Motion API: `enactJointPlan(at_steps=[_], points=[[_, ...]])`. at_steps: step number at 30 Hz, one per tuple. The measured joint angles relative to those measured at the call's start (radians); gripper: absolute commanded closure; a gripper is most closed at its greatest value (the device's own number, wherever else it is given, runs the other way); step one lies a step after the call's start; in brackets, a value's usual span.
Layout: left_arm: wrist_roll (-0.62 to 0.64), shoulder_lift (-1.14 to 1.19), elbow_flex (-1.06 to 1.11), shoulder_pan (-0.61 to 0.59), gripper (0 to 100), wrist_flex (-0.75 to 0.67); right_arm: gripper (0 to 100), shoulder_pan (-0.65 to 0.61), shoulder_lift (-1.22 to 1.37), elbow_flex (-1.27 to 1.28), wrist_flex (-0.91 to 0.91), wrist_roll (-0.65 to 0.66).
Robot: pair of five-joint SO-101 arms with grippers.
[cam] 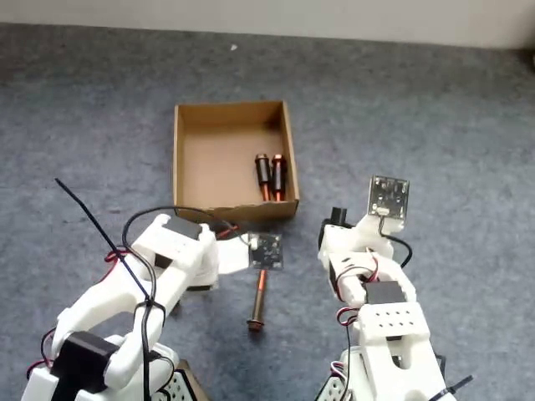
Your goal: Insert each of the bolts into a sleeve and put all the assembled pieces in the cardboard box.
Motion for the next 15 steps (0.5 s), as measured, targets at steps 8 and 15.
enactJointPlan(at_steps=[8,15], points=[[0.141,0.0,-0.143,0.003,93,-0.009,99.3,0.0,0.0,0.0,0.0,0.0],[0.284,0.0,-0.282,0.005,93,0.12,99.3,0.0,0.0,0.0,0.0,0.0]])
